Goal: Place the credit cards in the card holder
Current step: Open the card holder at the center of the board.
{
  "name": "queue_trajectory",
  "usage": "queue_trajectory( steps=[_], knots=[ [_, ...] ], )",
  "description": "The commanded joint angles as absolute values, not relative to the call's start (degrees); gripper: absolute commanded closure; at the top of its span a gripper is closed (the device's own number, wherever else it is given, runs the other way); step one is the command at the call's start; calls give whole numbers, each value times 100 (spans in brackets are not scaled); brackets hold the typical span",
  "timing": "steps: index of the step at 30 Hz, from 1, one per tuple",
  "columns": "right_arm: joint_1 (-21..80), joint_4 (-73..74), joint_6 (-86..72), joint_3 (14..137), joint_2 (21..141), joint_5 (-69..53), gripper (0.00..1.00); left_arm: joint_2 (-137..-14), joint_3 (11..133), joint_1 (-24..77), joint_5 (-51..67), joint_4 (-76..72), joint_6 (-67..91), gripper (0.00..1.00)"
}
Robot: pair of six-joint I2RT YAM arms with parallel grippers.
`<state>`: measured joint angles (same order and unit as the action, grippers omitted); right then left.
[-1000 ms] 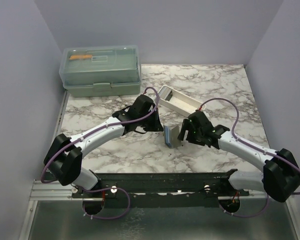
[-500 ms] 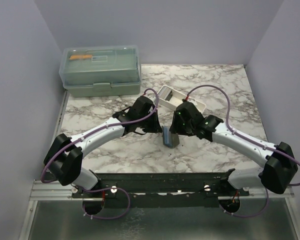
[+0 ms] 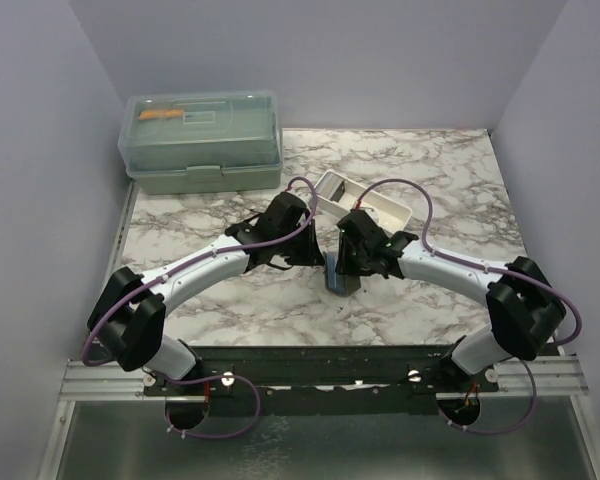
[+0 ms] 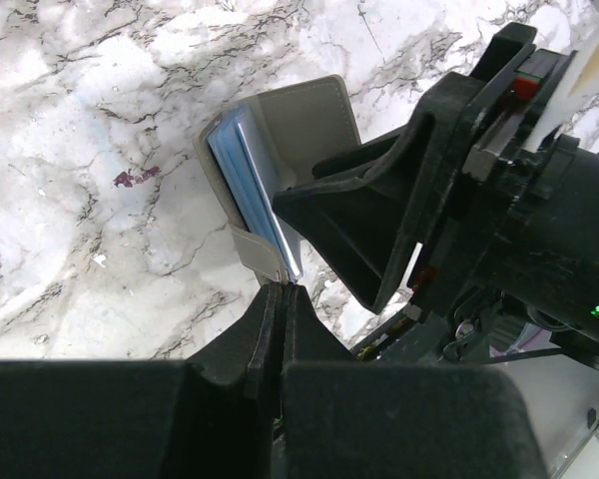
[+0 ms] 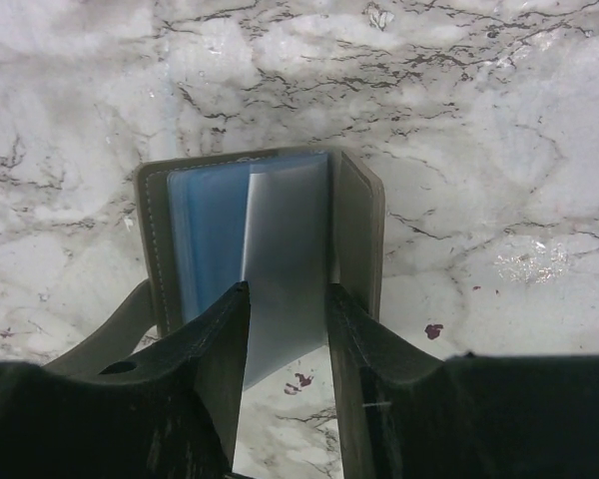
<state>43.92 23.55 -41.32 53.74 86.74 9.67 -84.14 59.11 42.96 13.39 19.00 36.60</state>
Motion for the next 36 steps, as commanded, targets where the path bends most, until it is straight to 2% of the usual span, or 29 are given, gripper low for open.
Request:
queue_trajectory(
  steps=[1, 11, 14, 20, 31, 32, 36],
  knots=[
    [4411, 2090, -4126, 5211, 8814, 970, 59, -8331, 5828, 4290, 1178, 1907, 3612, 100],
    [4411, 1869, -4069, 5038, 8907, 667, 44, -8297, 5827, 4294, 1178, 1908, 3599, 100],
    [4413, 1980, -4111, 5010, 8918, 813, 42, -8308, 5844, 4283, 1157, 1928, 3566, 100],
    [4412, 2948, -4606, 5045, 8860, 1929, 48, -8347, 5832, 4204, 526, 2264, 3629, 100],
    [4403, 1955, -4740, 4404, 8788, 1470, 54, -8841, 5904, 3867, 481, 2766, 3694, 100],
    [4401, 1888, -4745, 4354, 8732, 1435, 54, -8837, 5940, 3855, 503, 2807, 3659, 98],
    [4398, 1774, -4710, 4231, 8582, 1408, 53, -8694, 5944, 3852, 577, 2819, 3623, 74]
  ],
)
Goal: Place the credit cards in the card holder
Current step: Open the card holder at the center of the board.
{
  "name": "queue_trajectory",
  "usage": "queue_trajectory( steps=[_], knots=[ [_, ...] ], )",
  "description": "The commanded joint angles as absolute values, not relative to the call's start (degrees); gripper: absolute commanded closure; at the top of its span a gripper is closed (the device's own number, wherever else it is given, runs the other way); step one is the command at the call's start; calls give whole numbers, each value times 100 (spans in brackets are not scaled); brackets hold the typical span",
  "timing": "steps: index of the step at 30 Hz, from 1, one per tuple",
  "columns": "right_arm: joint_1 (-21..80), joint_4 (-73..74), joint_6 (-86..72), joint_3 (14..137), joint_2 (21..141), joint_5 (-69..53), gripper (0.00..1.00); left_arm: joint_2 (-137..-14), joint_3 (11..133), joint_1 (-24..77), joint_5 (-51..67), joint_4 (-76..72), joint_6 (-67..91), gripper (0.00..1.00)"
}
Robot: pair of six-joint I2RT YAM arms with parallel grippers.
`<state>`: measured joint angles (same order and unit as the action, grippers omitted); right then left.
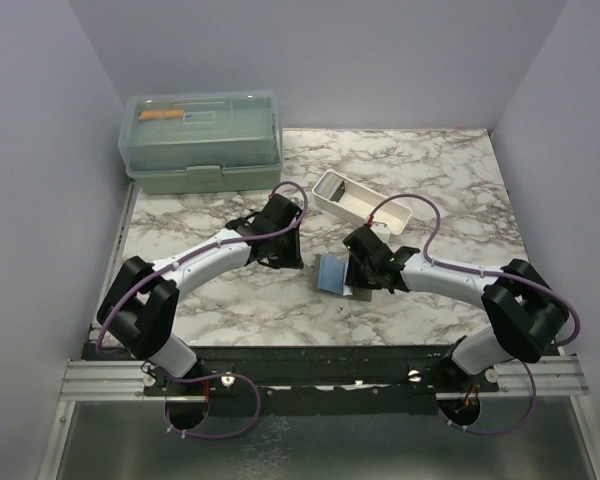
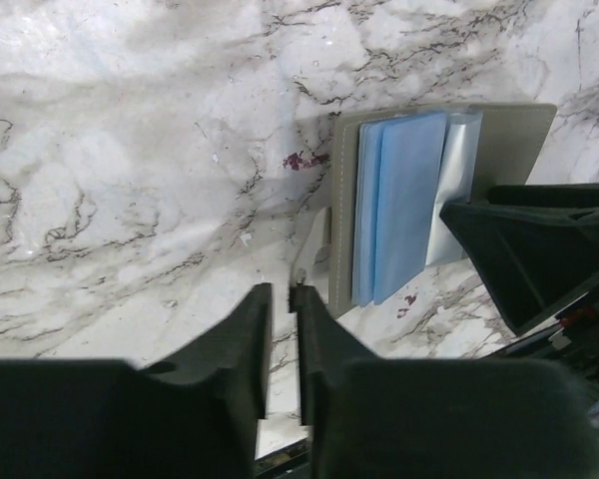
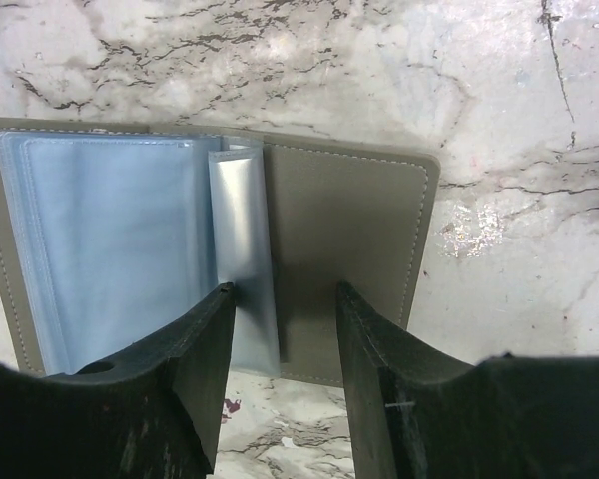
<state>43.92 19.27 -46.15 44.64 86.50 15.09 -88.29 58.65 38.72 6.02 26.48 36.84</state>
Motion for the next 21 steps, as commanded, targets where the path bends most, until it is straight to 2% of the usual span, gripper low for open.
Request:
queue_trajectory(
  steps=[1, 5, 9, 10, 13, 18, 21],
  knots=[
    [4403, 1836, -4682, 4229, 8550, 1424, 54, -8635, 5935, 3853, 625, 2806, 3673, 69],
    [4403, 1917, -4656, 4186, 8338, 1494, 53, -8465, 5890, 3854, 1281, 2354, 3944, 54],
    [4402, 1960, -4772, 4157, 8254, 1556, 53, -8461, 5811, 3857, 1805, 1881, 4228, 50],
    [4397, 1991, -4791, 4139, 8267, 1593, 53, -8535, 5790, 3873, 1924, 1745, 4277, 51],
    [4403, 2294, -4839, 4207, 8303, 1800, 52, -8881, 5766, 3888, 2242, 1433, 4543, 69],
    [4403, 2514, -4797, 4278, 8174, 1855, 50, -9247, 5657, 4081, 2418, 725, 4768, 74],
    [4403, 2606, -4841, 4261, 8116, 1900, 50, -9607, 5599, 4121, 2510, 349, 4914, 81]
  ],
)
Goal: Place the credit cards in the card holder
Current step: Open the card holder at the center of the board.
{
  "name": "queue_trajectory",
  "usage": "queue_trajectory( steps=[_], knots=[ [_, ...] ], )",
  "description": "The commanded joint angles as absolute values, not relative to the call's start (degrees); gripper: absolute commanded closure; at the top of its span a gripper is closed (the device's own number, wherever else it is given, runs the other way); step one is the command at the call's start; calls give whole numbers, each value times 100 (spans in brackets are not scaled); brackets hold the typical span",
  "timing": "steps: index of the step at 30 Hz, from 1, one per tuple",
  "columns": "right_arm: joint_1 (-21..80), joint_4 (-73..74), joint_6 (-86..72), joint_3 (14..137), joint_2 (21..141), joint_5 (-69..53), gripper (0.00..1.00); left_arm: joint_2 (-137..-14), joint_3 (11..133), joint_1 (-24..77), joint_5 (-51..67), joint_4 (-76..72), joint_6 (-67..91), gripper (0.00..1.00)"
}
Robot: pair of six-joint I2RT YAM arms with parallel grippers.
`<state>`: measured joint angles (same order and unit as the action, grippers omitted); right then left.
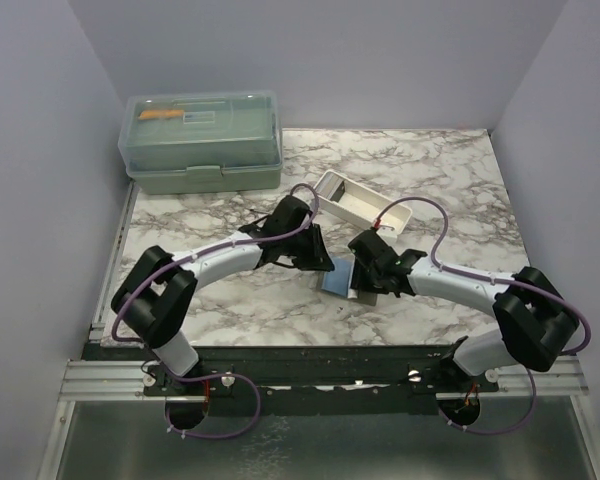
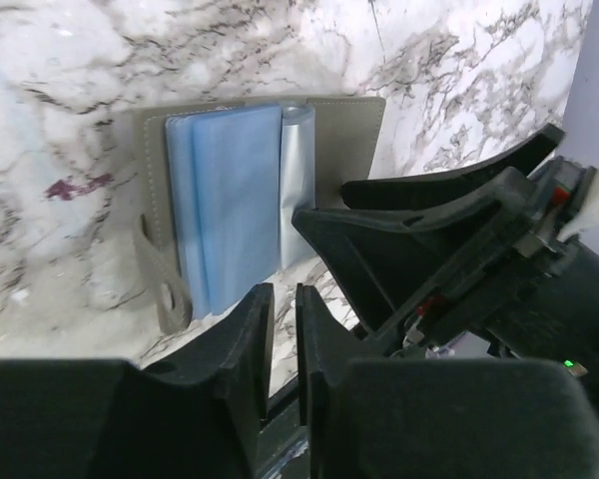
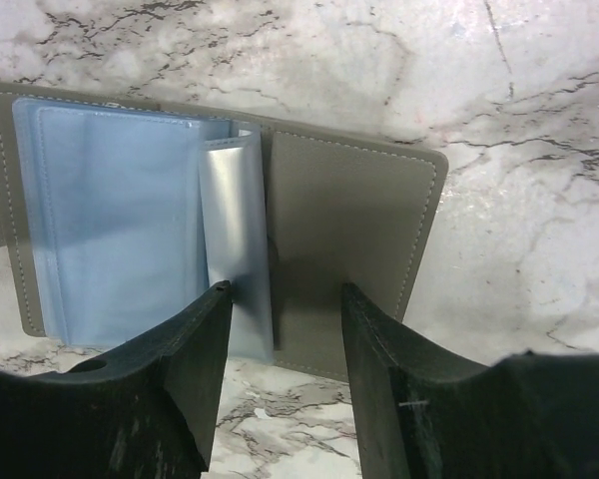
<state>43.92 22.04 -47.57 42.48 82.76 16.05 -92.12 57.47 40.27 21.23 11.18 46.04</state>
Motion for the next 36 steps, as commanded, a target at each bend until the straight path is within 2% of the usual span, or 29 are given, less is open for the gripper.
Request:
queue_trajectory(
  steps=[1, 2, 4, 7, 12, 18, 25, 31, 34, 36],
  knots=[
    [4405, 2716, -4870, 4300, 8135, 1960, 49, -9735, 5592, 4120, 2526, 261, 4930, 83],
    [4401, 2802, -4858, 4346, 8171, 1978, 48, -9840, 5571, 4122, 2519, 195, 4951, 85],
    [4411, 2855, -4731, 4448, 8210, 1916, 37, -10014, 5515, 4120, 2478, 134, 4976, 88],
    [4438, 2747, -4486, 4609, 8252, 1744, 25, -10150, 5410, 4120, 2375, 140, 4982, 91],
    [4484, 2835, -4354, 4923, 8594, 1848, 15, -10248, 5325, 4119, 2201, 192, 4987, 96],
    [4554, 3060, -4344, 5172, 8968, 2023, 11, -10359, 5385, 4115, 2027, 384, 4999, 100],
    [4638, 2671, -4095, 5200, 8965, 1742, 5, -10472, 5423, 4113, 1979, 452, 5007, 100],
    [4756, 2694, -4155, 5268, 9457, 1849, 0, -10548, 5480, 4090, 1886, 614, 5045, 100],
    [4854, 2986, -4374, 5375, 9608, 2193, 0, -10604, 5530, 4050, 1833, 732, 5092, 100],
    [4882, 3675, -4864, 5519, 9693, 2803, 0, -10625, 5560, 4042, 1738, 850, 5067, 100]
  ],
)
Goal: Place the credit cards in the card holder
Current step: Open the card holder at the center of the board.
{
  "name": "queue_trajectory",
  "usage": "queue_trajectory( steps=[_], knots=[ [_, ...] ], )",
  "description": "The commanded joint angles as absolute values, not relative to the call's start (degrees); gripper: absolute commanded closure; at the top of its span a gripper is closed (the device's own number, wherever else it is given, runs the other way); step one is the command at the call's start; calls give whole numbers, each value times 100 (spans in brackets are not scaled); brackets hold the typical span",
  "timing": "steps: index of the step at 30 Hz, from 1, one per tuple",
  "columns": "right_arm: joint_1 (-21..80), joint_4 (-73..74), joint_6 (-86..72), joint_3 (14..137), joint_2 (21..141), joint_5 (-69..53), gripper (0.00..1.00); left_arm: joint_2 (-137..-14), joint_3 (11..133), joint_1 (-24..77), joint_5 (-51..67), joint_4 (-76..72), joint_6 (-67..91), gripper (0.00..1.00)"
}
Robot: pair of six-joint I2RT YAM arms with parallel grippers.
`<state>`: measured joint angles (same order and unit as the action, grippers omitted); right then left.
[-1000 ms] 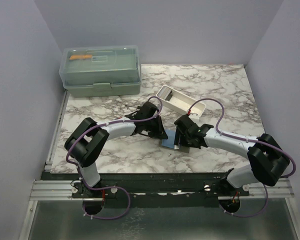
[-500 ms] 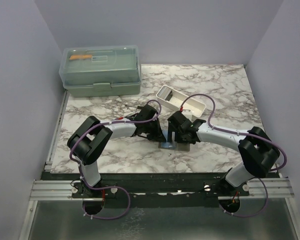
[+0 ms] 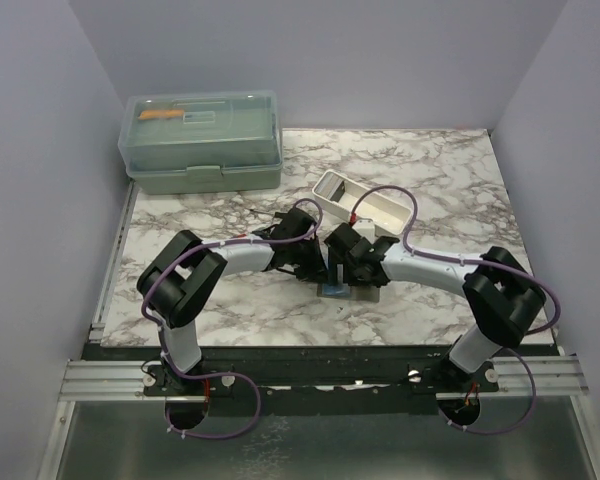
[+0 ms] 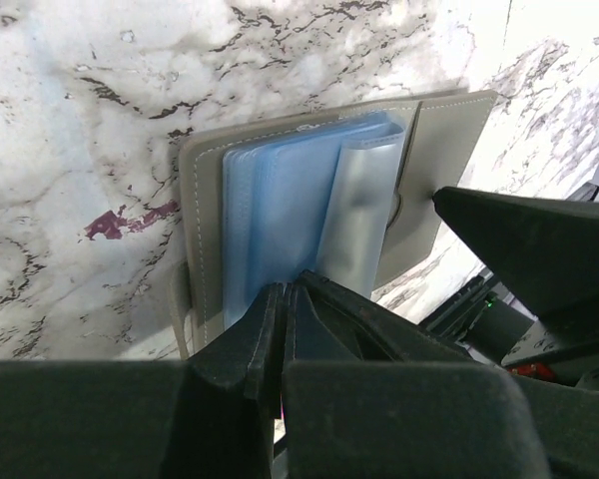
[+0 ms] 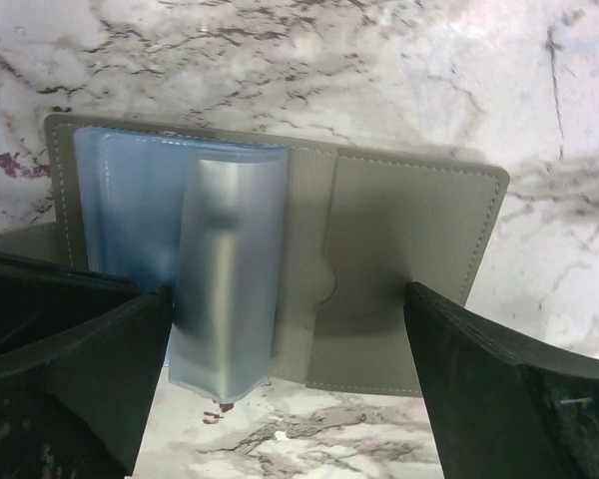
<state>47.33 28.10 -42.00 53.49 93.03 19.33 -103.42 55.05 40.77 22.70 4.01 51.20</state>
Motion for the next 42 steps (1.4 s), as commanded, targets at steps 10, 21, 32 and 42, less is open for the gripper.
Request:
queue_trajectory(
  steps=[10, 21, 32, 42],
  knots=[
    [4878, 4752, -5705, 5070, 8668, 3789, 28, -10706, 5721, 4020, 1412, 1272, 4885, 100],
    [4836, 5332, -6366, 5228, 9079, 3981, 45, -10579, 5691, 4019, 1405, 1283, 4782, 100],
    [4594, 4926, -5339, 5693, 8607, 3262, 42, -10624, 5737, 4023, 1550, 1286, 4756, 100],
    [4693, 3345, -4192, 6175, 8062, 1793, 39, -10635, 5722, 4022, 1576, 1283, 4744, 100]
  ],
)
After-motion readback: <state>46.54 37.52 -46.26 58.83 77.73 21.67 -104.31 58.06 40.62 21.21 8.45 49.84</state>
